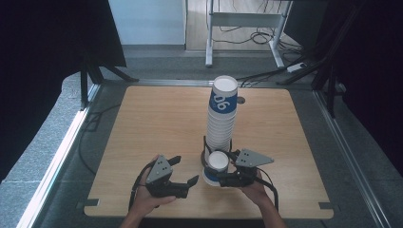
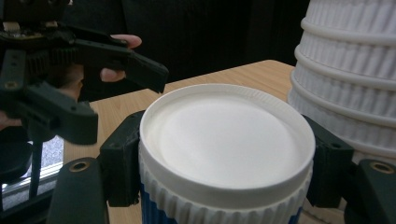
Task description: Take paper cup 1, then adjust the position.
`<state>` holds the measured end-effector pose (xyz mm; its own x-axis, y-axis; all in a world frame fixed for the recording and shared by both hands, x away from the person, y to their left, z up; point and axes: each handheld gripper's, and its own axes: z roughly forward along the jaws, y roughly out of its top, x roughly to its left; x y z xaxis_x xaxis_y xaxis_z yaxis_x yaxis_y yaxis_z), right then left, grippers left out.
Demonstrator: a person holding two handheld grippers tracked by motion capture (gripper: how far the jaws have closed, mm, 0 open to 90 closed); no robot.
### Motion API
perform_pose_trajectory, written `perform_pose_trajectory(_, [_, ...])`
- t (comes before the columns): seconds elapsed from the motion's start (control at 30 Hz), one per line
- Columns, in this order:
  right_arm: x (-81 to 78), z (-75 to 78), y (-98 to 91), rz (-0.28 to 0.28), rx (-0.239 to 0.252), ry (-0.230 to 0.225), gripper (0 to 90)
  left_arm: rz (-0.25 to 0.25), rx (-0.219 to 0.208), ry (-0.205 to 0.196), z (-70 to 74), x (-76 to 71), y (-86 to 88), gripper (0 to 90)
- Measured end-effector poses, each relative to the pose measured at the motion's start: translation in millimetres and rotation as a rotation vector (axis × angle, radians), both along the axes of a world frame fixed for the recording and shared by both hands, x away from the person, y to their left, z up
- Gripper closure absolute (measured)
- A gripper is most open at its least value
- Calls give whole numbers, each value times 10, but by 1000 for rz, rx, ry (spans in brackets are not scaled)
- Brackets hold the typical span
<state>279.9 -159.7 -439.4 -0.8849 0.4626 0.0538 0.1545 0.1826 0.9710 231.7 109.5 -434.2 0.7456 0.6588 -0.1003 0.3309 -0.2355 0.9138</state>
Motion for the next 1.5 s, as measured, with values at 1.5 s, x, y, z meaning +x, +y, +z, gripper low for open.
perform_pose_trajectory(1.5, [-131, -55, 259, 101, 14, 65, 282, -89, 97, 18, -400, -48, -453, 179])
